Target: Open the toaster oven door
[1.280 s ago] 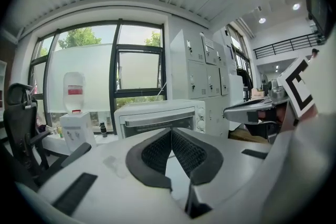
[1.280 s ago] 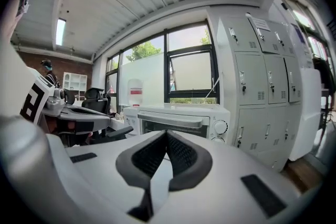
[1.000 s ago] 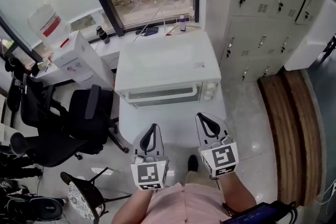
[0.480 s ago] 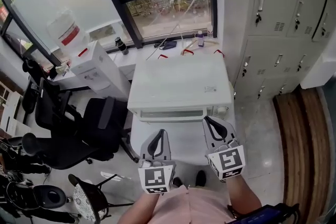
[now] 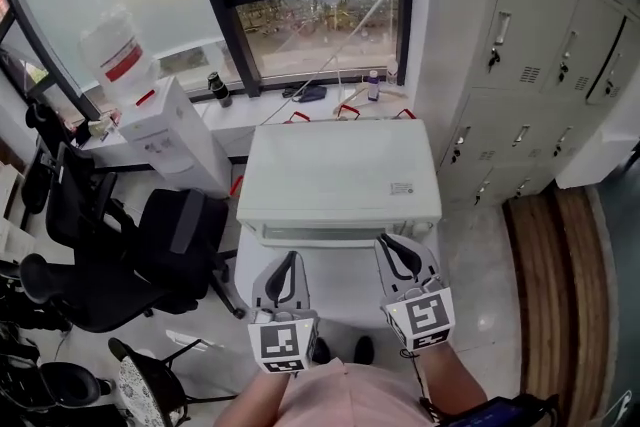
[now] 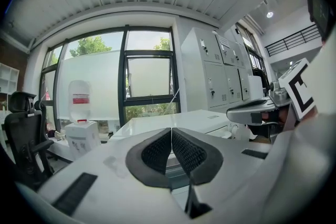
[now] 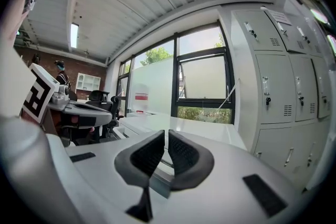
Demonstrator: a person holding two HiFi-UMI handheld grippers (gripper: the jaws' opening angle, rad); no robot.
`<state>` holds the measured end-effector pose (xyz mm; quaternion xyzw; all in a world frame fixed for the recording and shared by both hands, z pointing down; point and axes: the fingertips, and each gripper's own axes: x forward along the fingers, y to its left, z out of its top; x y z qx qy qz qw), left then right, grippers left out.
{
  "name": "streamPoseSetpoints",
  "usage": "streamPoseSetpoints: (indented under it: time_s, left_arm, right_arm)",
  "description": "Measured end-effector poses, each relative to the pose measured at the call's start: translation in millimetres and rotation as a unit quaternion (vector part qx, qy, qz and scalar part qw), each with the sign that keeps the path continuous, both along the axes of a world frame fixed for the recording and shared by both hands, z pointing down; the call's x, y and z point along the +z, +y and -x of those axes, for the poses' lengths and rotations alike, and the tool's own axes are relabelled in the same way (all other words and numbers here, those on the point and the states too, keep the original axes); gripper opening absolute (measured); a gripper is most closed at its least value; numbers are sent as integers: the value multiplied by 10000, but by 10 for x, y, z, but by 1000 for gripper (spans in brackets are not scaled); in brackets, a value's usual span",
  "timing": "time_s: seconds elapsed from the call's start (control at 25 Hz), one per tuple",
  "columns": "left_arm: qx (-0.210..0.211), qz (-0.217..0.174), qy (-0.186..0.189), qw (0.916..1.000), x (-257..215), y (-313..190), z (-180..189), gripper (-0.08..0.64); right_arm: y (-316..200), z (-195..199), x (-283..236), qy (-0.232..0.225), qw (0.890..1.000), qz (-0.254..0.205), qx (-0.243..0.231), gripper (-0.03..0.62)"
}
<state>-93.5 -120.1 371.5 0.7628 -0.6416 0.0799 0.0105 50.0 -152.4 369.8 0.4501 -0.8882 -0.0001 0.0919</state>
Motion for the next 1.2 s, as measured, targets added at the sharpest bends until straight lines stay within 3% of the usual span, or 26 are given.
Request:
streamPoseSetpoints:
  time_s: [0.2, 0.44, 0.52, 0.64, 1.0, 1.08, 1.2]
  left_arm:
    - [25, 61, 202, 9998, 60, -115, 94, 14]
    - [93, 262, 377, 9989, 245, -176, 169, 14]
    - [79, 380, 436, 9983, 315, -169, 203, 14]
    - [87, 531, 507, 9973, 439, -174, 232, 14]
    - [-16, 578, 581, 9966, 529, -238, 385, 14]
    - [-37, 532, 576, 9969, 481, -250, 416, 14]
    - [-82, 484, 550, 9973, 422, -238, 475, 14]
  right_arm:
    - [-6, 133, 76, 364, 9989, 54, -303, 42]
    - [8, 281, 353, 1210, 9878, 88, -973, 130]
    - [16, 306, 441, 1471, 9823, 96, -1158, 166]
    - [-6, 301, 579, 1975, 9719, 12, -1280, 169]
    - [-99, 321, 816, 3381, 9276, -176, -1579, 161]
    - [-108, 345, 834, 3564, 9195, -142, -1652, 157]
    - [-84, 374, 825, 3571, 9169, 21, -1782, 146]
